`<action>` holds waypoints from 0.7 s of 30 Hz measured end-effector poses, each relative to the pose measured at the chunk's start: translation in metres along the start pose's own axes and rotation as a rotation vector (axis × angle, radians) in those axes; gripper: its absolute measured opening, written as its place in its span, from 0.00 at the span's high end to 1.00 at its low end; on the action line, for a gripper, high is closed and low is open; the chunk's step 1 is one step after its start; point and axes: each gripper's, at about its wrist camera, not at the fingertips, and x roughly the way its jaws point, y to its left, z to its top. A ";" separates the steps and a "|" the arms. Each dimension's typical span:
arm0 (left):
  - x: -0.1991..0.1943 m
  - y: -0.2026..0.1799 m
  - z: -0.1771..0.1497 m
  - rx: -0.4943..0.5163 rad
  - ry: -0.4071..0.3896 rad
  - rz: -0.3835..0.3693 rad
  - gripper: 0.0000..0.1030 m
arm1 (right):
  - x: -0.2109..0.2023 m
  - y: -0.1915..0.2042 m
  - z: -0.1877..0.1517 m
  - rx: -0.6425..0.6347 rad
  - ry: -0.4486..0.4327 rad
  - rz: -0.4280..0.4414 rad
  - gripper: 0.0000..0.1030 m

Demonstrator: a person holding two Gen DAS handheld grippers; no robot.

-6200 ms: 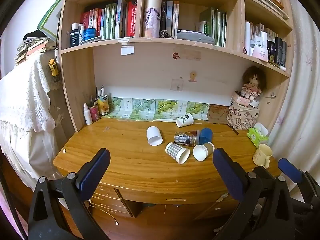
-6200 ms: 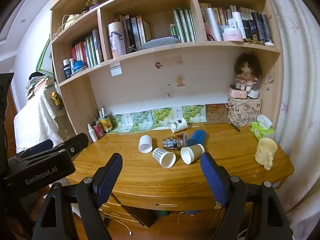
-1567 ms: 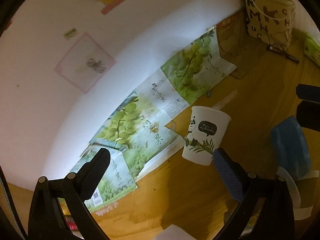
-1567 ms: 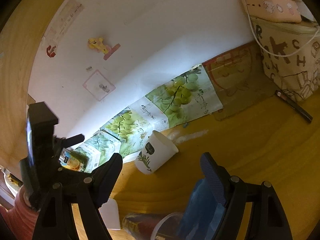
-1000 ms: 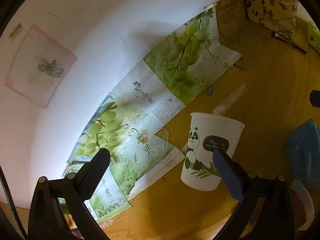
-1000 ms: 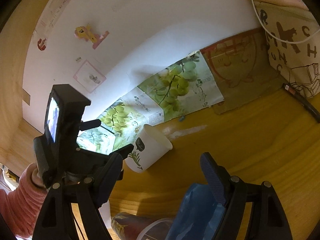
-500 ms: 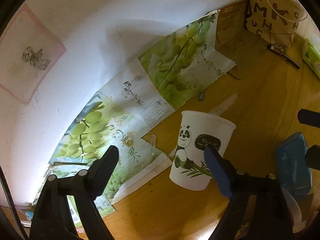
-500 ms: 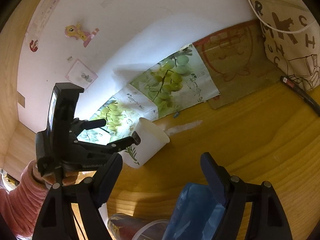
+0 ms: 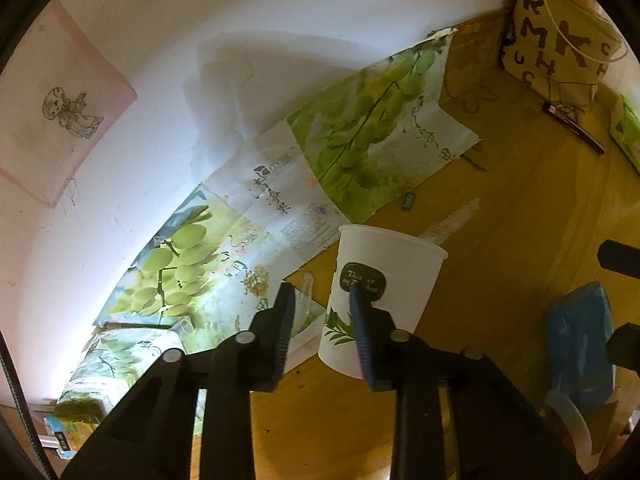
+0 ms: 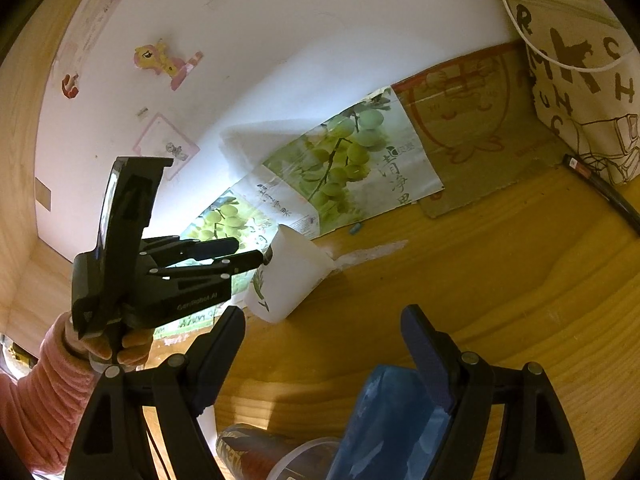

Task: Flip cup upright
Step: 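Close the left gripper on the rim of the panda-print cup, then lift the panda-print cup with the left gripper and rotate it upright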

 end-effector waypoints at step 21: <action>-0.021 -0.005 0.003 -0.001 0.045 -0.102 0.45 | -0.027 -0.001 -0.001 0.010 -0.067 -0.011 0.22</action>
